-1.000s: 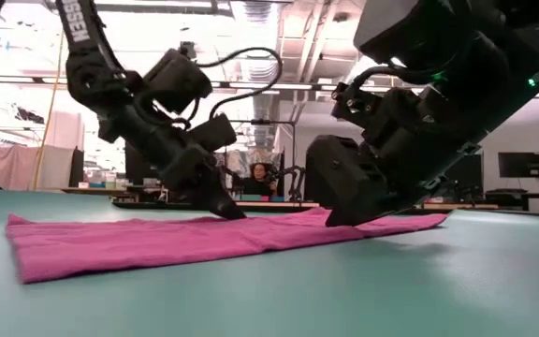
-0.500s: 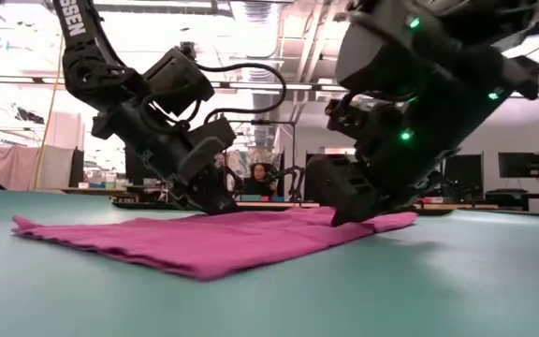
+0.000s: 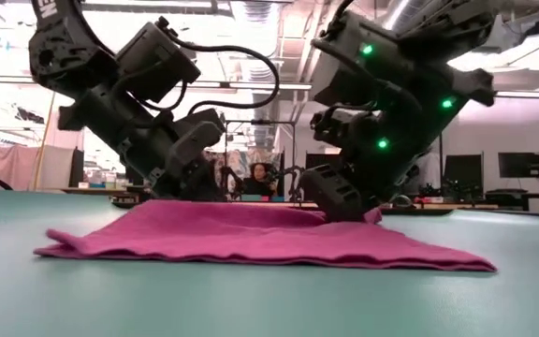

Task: Roll towel
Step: Fold the pink towel

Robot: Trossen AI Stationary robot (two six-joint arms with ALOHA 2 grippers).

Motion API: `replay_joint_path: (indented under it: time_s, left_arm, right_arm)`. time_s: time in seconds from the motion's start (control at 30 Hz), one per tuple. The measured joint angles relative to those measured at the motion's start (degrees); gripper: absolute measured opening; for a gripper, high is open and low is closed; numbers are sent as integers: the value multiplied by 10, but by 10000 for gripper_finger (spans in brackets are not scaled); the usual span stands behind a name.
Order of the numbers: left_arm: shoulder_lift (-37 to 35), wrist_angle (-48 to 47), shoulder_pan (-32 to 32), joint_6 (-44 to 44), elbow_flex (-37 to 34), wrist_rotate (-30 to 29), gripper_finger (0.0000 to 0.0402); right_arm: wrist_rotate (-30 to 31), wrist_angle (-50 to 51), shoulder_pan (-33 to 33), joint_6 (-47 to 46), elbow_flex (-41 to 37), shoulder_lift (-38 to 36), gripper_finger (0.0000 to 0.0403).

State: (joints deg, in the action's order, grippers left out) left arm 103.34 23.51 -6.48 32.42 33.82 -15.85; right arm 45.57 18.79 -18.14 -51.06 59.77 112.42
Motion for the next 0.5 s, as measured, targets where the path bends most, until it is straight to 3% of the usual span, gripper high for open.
replay_joint_path:
  time_s: [0.27,0.5]
  left_arm:
    - [-68,-88,11,-75,-3,-34,0]
    - [-157,-122,7,-127,-3,-42,0]
  right_arm:
    - [28,14,-62,-73,0,0,15]
    - [49,8,-77,-53,0,-16,40]
